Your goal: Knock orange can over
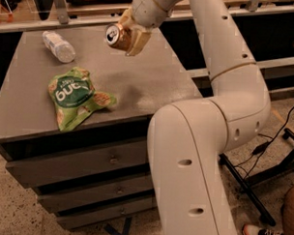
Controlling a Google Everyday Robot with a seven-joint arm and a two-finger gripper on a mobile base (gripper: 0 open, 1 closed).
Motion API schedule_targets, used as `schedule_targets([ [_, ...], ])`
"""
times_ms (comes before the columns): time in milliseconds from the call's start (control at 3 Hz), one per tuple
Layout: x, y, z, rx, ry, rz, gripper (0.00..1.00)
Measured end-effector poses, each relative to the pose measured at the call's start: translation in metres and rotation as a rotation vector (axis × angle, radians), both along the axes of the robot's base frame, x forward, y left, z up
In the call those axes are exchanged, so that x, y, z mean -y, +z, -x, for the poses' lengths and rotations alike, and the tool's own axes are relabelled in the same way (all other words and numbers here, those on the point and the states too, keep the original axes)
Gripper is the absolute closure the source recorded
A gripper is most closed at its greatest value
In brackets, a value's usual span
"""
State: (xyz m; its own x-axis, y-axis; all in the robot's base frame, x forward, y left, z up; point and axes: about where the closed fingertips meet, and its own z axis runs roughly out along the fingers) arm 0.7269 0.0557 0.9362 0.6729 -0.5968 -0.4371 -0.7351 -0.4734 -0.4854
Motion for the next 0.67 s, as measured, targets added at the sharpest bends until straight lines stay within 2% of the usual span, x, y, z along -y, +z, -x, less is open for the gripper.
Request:
schedule_targets([
  [333, -0.008, -0.013, -0.006, 0.03, 0.014, 0.107, 1.0],
  [667, -0.011, -0.031, -0.008, 0.014, 0.014, 0.176, 1.0],
])
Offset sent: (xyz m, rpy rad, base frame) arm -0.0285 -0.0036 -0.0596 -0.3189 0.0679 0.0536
